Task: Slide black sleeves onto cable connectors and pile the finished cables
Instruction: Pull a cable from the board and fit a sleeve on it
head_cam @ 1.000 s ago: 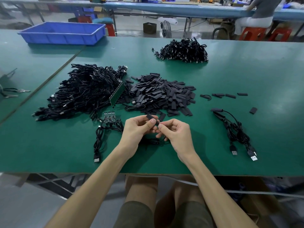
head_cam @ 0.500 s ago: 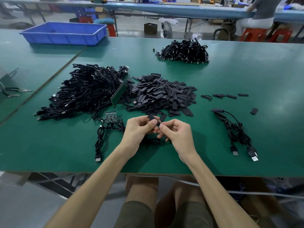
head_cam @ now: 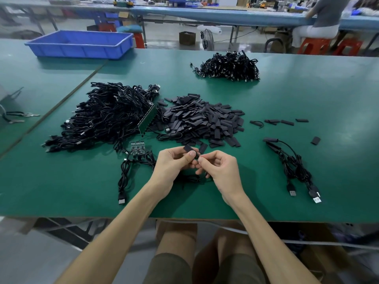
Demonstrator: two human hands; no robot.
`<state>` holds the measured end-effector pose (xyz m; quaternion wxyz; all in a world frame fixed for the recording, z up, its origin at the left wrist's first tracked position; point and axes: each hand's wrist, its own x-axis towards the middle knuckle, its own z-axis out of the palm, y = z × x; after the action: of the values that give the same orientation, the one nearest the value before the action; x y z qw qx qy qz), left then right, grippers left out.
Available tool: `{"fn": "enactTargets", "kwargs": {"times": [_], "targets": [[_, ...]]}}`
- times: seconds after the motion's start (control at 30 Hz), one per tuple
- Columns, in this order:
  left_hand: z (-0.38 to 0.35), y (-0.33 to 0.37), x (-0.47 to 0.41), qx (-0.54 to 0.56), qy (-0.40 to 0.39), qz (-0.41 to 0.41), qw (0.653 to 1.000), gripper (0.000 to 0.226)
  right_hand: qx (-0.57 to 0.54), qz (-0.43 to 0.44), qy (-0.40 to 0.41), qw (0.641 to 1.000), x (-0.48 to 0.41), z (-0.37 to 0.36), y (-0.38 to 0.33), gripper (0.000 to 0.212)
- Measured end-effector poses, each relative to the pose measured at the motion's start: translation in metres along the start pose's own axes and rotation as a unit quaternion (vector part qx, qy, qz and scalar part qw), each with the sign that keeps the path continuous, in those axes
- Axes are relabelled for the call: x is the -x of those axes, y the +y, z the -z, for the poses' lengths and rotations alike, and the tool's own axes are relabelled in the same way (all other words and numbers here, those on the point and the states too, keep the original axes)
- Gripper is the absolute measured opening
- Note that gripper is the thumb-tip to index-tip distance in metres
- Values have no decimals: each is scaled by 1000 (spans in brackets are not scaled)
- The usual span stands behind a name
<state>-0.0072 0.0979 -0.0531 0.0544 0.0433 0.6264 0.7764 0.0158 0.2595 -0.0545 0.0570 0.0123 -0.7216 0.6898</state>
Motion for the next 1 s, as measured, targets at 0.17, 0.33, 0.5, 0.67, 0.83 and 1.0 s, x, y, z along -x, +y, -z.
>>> {"fn": "enactTargets", "kwargs": {"times": [0.17, 0.33, 0.5, 0.67, 0.83, 1.0], "targets": [[-5, 5, 0, 21, 30, 31, 999, 27, 4, 4, -2, 1000, 1, -1, -1, 4], [-8, 9, 1, 33, 61, 37, 997, 33, 7, 8, -17, 1000, 0, -1, -2, 5], [-7, 11, 0, 36, 63, 47, 996, 30, 12, 8, -19, 1000, 1, 0, -2, 7], [-7, 10, 3, 15, 51, 37, 998, 27, 20, 1, -25, 999, 1, 2, -1, 7], [-8, 12, 4, 4, 39, 38, 998, 26, 16, -2, -20, 1000, 1, 2, 0, 7], [-8, 14, 5, 2, 36, 39, 999, 26, 11, -3, -19, 1000, 1, 2, 0, 6]]}}
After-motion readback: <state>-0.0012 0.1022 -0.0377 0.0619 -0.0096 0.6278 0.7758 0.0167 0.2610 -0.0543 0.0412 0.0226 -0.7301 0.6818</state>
